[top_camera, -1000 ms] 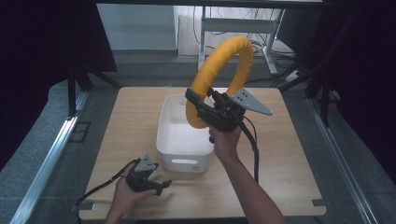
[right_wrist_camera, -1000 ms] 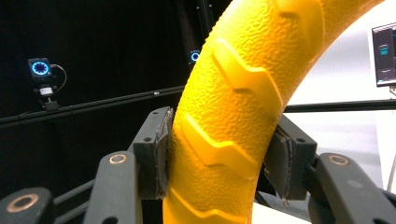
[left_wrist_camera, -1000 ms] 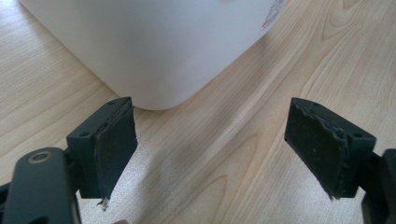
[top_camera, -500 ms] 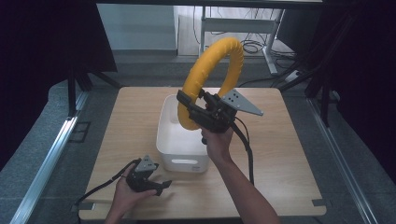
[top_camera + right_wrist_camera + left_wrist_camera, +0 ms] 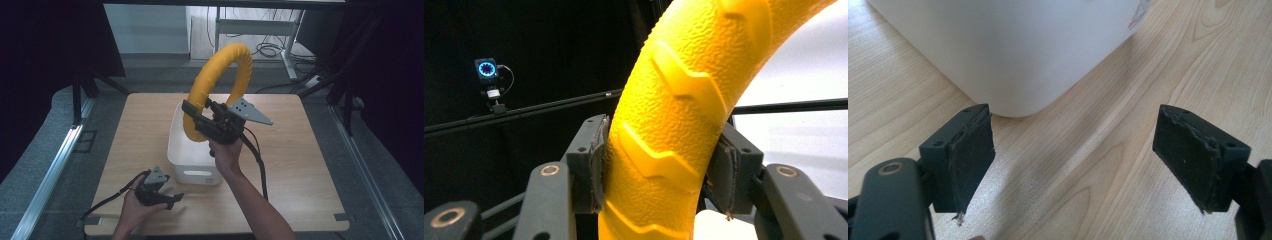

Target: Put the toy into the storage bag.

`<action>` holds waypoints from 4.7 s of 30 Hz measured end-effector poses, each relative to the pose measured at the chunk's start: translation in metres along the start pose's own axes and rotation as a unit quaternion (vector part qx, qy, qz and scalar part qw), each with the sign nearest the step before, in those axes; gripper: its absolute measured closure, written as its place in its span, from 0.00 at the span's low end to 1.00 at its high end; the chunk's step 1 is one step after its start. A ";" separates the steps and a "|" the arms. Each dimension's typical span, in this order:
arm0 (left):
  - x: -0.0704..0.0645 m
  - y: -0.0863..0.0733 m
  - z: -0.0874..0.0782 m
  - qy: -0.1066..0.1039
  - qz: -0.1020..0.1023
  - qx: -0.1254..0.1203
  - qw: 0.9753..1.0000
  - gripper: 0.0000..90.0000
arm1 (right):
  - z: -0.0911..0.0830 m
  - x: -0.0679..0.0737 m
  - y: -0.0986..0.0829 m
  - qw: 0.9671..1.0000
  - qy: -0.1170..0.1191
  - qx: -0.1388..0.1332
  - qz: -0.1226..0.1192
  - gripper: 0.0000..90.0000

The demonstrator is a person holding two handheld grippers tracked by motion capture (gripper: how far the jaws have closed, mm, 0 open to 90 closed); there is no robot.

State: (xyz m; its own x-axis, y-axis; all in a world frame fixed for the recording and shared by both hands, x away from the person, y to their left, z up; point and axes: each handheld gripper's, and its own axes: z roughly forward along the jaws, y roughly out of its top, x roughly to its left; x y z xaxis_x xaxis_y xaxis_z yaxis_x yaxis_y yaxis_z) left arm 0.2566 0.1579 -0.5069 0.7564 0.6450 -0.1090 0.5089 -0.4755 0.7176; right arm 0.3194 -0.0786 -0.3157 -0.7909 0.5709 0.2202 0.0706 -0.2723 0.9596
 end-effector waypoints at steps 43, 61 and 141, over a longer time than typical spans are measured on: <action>0.000 0.000 0.002 0.000 0.003 0.002 1.000 0.19 | 0.021 0.004 -0.037 0.999 0.010 0.036 0.022 0.52; 0.000 -0.001 0.003 -0.001 0.003 0.002 1.000 0.19 | 0.025 -0.002 -0.050 0.998 0.006 0.049 0.027 0.52; 0.000 -0.001 0.004 -0.003 0.006 0.008 1.000 0.19 | 0.028 0.006 -0.091 0.985 -0.037 0.165 0.037 0.44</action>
State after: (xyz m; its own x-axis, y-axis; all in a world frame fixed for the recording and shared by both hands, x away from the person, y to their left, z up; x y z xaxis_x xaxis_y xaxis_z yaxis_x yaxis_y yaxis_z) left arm 0.2573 0.1557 -0.5103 0.7647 0.6360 -0.1039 0.5059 -0.4925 0.7082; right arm 0.3250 -0.0290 -0.3969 -0.7310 0.6164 0.2927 0.3305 -0.0555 0.9422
